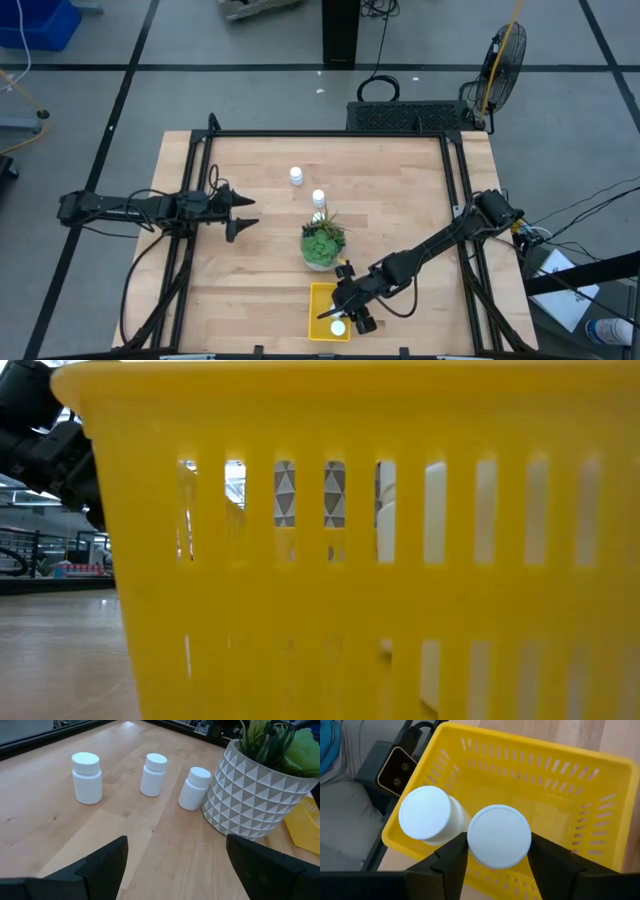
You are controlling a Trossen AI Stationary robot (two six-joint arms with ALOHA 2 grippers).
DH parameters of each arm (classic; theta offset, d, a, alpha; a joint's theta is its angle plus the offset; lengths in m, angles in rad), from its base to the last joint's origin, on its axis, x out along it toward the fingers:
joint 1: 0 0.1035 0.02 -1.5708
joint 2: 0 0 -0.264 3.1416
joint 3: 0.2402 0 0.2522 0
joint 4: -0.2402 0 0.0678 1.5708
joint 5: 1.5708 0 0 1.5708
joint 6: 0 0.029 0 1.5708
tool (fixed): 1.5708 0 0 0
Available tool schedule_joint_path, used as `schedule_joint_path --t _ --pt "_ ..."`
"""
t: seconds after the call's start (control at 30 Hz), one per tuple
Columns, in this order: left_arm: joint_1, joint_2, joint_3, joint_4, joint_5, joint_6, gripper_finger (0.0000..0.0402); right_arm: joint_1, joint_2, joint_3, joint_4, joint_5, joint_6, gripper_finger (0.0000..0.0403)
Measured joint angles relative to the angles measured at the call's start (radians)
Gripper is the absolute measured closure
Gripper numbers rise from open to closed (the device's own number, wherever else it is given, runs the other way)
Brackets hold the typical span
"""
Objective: Pick and place pill bottles into a basket
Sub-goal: Put the white pill bottle into the yellow bin
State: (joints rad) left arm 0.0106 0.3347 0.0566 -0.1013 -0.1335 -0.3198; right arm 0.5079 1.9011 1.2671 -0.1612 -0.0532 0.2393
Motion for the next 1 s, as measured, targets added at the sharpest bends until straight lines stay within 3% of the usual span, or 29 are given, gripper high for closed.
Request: schedule_joint_path --t 0.43,0.83,1.0 --pt "0.0 0.016 0.0 -0.002 0.015 -0.001 0.0062 0.0 -0.071 0.052 -0.065 0.037 -0.109 0.0184" --pt "0.0 0.046 -0.001 0.004 0.014 -0.026 0.0062 -0.063 -0.363 0.066 -0.112 0.437 -0.329 0.0184" --pt "0.0 0.046 -0.003 0.019 0.011 -0.027 0.0062 -0.195 -0.472 0.065 -0.15 0.497 -0.401 0.0188"
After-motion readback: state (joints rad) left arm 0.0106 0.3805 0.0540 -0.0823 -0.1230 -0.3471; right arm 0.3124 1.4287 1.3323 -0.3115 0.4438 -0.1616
